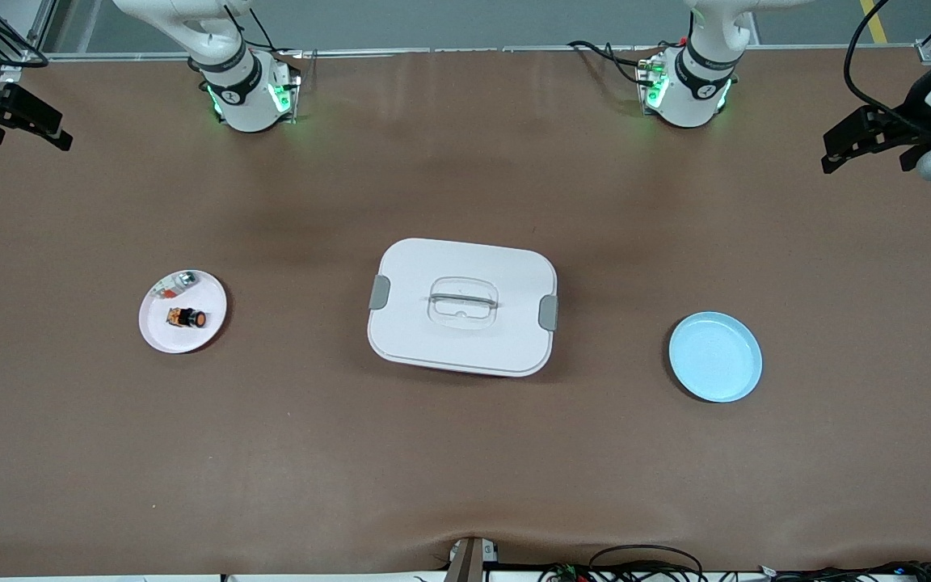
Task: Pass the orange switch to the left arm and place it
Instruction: 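Move the right gripper toward the white plate with the orange switch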
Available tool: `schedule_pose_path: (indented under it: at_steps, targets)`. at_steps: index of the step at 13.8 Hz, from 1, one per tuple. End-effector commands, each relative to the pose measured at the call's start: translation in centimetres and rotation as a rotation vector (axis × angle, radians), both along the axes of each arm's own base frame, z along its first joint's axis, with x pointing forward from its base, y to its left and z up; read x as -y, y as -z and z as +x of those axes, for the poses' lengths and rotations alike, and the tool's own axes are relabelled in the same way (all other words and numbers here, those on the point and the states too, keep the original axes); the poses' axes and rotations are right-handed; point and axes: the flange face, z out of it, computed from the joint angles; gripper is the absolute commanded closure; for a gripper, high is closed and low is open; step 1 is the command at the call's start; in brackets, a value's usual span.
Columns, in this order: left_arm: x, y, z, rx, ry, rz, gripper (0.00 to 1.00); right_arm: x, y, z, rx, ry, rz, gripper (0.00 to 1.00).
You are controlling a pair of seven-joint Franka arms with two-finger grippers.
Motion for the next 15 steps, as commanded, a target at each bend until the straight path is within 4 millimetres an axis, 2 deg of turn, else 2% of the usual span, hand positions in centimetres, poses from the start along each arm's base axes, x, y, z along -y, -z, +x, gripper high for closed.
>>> schedule_pose_path:
  at_steps: [1,7,12,15]
  targets:
    - [0.1,-0.6,0.0,0.001,0.019,-0.004,0.00,-0.7,-0.6,0.1,-0.001,-0.015,0.007,0.00]
    - [0.3,-0.4,1.0,0.001,0.007,-0.014,0.00,-1.0,-0.3,0.2,-0.006,-0.026,0.003,0.00]
    - [1.1,0.3,1.0,-0.009,0.018,-0.006,0.00,-0.9,3.3,2.0,-0.093,-0.019,-0.006,0.00]
    - [1.5,0.7,1.6,-0.005,0.023,-0.009,0.00,-0.1,7.5,4.9,-0.118,-0.006,-0.022,0.00]
